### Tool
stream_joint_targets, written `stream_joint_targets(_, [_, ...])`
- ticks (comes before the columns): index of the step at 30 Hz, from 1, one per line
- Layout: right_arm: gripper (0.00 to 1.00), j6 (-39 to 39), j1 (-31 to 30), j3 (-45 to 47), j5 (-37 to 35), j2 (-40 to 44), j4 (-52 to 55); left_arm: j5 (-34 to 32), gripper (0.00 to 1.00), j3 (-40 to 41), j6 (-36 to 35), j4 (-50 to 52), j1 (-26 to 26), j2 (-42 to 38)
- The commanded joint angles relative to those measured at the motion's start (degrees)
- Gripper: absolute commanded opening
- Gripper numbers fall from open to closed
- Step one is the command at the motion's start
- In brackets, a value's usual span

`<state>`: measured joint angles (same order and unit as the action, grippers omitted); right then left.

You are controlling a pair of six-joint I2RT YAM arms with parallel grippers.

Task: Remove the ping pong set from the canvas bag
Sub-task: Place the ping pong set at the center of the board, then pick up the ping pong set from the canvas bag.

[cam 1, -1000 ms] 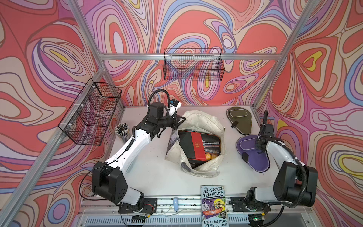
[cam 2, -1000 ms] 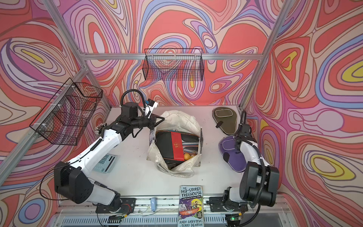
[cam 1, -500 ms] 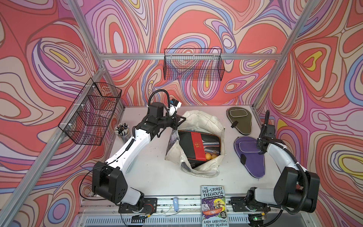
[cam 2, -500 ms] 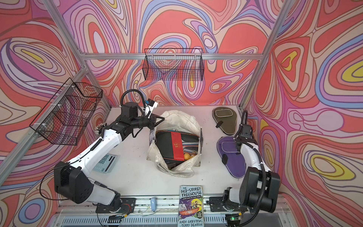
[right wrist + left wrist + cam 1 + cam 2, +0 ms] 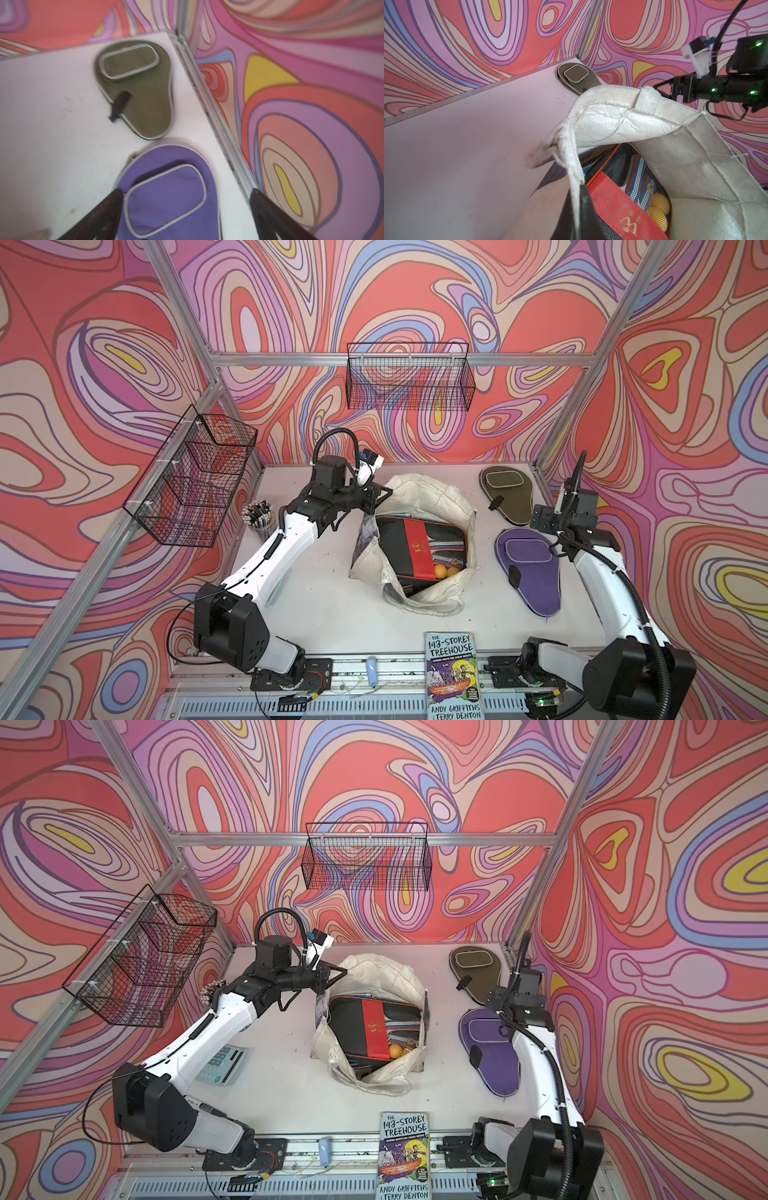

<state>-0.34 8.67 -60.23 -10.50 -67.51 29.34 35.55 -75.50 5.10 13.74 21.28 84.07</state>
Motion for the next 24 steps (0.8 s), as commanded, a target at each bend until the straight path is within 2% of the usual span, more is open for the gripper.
stream_joint_targets(1, [0.98, -2.0, -8.4, -6.7, 5.0, -2.4, -1.5, -0.8, 0.00, -3.3, -1.9, -1.5, -0.4, -3.4])
stream_joint_targets(5, [0.98, -6.8, -21.4, -16.5, 1.9, -5.6, 1.3, -2.3, 0.00, -3.9, -2.3, 0.3, -0.4, -4.6])
stream_joint_targets(9, [0.98, -4.6, -25.2, -31.7, 3.5, -12.8, 13.5, -3.5, 0.00, -4.7, -2.9, 3.0, -0.4, -5.6])
stream_joint_targets(14, [0.98, -9.7, -34.8, -47.1, 3.8, -20.2, 26.1, -4.3, 0.00, -6.8, -4.1, 6.7, -0.4, -5.5])
stream_joint_targets(18, [0.98, -11.9, -41.2, -52.0, 8.6, -21.5, 27.7, -5.6, 0.00, -8.1, -4.6, 9.2, -0.4, -6.1])
stream_joint_targets(24, [0.98, -13.2, -50.7, -53.0, 12.4, -22.6, 27.6, -6.8, 0.00, -10.1, -4.2, 12.1, -0.4, -7.8])
